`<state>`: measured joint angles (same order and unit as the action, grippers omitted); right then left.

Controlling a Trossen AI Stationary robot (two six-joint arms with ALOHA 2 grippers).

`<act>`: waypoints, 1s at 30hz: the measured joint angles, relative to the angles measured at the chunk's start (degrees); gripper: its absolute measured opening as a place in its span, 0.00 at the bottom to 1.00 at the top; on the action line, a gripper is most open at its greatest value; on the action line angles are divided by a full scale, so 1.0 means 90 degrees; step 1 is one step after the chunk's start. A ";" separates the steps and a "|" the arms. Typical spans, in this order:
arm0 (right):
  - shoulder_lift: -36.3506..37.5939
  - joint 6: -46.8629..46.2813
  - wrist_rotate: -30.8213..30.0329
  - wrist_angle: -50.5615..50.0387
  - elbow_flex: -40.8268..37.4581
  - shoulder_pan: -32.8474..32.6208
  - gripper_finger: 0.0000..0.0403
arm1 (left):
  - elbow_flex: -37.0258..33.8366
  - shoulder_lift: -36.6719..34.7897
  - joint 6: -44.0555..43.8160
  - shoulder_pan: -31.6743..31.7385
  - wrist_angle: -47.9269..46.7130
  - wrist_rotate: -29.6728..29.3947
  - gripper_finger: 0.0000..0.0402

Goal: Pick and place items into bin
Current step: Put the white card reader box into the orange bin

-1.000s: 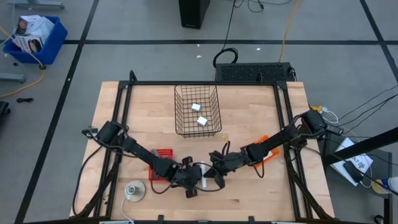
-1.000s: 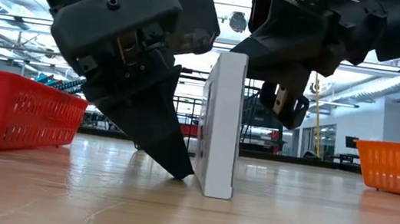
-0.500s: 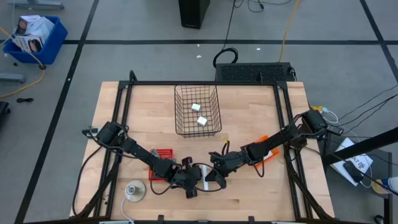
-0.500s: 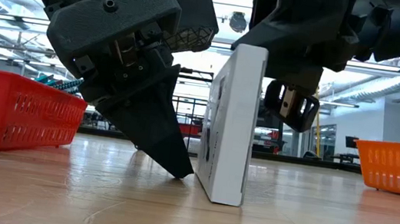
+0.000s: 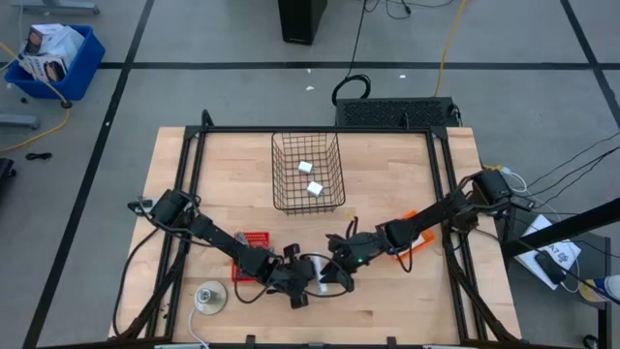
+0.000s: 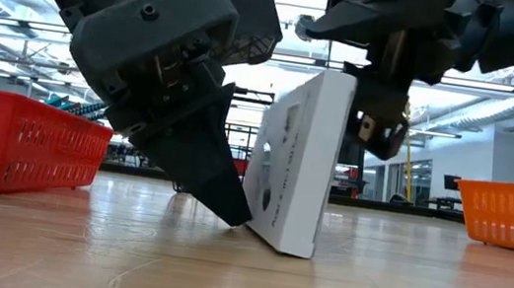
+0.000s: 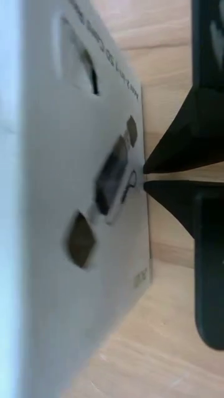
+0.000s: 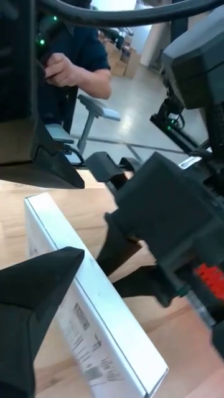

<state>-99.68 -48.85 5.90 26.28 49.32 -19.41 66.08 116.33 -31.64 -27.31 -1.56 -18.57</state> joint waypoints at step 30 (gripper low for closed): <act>0.0164 0.0339 -0.0159 0.0599 -0.0005 -0.0148 0.41 | 0.0015 -0.0016 0.0019 -0.0019 0.0138 -0.0172 0.09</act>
<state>-98.21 -45.80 4.46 31.68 49.27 -20.74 66.22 116.19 -31.46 -27.49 -0.32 -20.12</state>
